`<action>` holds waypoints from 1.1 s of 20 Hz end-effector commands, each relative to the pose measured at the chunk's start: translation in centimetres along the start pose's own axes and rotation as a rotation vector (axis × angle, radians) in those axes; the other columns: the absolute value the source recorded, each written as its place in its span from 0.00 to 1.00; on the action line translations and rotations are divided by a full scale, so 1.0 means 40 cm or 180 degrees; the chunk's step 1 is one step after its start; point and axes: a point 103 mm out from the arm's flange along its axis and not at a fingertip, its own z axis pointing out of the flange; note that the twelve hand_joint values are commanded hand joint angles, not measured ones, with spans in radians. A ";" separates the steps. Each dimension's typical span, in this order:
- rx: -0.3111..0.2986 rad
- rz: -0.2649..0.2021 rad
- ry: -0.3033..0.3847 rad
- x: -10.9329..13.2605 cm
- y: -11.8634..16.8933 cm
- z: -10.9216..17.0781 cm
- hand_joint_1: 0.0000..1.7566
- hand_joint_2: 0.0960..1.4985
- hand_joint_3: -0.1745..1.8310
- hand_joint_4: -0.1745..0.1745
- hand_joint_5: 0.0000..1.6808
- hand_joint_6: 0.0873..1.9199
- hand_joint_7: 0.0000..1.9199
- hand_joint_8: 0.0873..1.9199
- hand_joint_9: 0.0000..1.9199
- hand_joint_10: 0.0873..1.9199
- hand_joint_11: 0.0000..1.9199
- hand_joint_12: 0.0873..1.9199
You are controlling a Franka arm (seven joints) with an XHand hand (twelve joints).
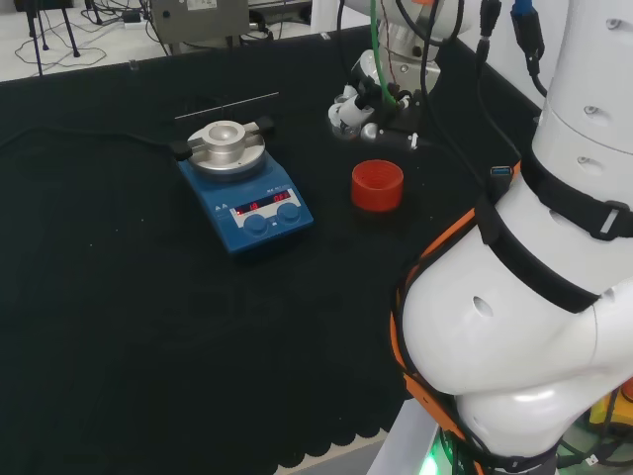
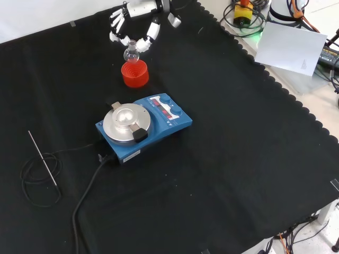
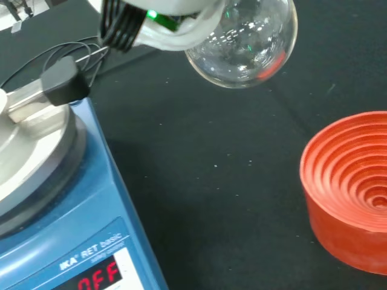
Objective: Place the round-bottom flask on the heater.
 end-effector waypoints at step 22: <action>0.0384 -0.0527 -0.0132 0.266 0.109 -0.011 0.62 0.46 0.51 0.38 0.56 0.67 0.25 0.32 0.33 0.31 0.11 0.68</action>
